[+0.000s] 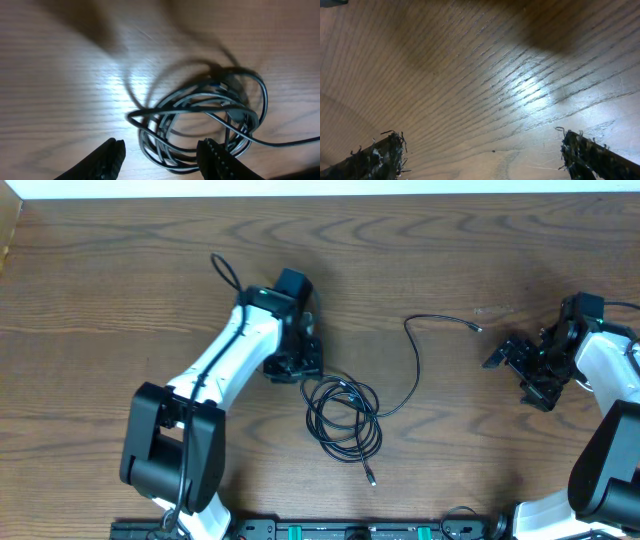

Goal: Untangle cables

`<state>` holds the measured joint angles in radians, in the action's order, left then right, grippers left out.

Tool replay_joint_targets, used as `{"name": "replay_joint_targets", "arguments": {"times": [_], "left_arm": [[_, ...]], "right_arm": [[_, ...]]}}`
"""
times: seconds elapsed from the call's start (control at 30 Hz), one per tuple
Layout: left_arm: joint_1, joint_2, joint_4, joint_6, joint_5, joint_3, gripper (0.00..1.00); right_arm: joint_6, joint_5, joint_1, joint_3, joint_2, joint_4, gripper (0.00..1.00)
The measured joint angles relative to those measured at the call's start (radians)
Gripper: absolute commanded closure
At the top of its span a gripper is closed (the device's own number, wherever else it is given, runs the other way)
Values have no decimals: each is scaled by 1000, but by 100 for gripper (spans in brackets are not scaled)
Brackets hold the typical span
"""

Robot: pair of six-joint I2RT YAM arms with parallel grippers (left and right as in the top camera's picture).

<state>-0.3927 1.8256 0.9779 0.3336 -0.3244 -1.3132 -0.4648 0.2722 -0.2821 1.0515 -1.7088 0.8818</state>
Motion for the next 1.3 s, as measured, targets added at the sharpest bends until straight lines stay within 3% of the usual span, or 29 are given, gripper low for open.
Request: {"name": "replay_joint_targets", "arguments": {"times": [0.27,0.67,1.3], "left_arm": [[-96,0,-16,159,89,80,47],[-200,1,-235,322,148,173,47],[-212,1,-243,370,204,175,46]], "right_arm": [[0,0,0,0,0,0,1],[0,0,0,0,0,0,1],[2,0,0,0,0,0,1]]}}
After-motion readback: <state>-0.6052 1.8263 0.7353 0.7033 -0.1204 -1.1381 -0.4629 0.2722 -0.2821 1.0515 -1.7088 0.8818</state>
